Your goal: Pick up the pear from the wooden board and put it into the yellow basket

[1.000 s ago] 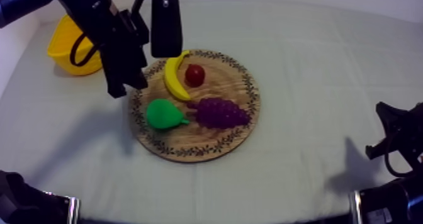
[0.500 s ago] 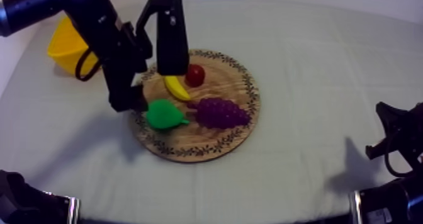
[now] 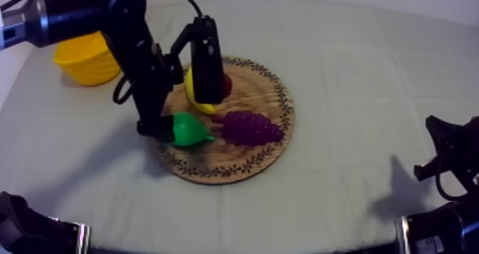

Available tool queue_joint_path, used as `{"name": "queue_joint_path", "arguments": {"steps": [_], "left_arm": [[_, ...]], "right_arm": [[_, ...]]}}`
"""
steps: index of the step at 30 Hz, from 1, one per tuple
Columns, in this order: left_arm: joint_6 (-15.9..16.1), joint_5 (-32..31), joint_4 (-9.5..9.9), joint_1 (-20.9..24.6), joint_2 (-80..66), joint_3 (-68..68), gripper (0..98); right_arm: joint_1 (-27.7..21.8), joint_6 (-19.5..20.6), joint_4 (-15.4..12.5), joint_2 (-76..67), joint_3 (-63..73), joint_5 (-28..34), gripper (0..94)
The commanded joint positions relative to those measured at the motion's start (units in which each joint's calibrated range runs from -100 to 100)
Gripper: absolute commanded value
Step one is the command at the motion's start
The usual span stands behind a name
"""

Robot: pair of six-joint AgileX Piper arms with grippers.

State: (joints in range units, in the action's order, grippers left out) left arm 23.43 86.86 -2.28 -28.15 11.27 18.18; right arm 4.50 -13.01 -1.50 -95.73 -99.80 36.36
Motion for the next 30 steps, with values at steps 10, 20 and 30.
{"name": "queue_joint_path", "arguments": {"steps": [10,20,30], "left_arm": [[0.64,-2.05,-1.10,0.72,10.25,-3.82,97.0],[0.80,-2.94,-1.87,1.12,17.37,-5.15,96.9],[-0.90,-4.87,-1.91,0.59,19.65,-4.29,86.3]], "right_arm": [[0.02,-0.01,0.01,-0.03,0.02,0.02,0.4],[0.02,-0.01,0.01,-0.03,0.02,0.02,0.4],[0.09,-0.01,0.01,-0.03,0.02,0.02,0.4]]}}
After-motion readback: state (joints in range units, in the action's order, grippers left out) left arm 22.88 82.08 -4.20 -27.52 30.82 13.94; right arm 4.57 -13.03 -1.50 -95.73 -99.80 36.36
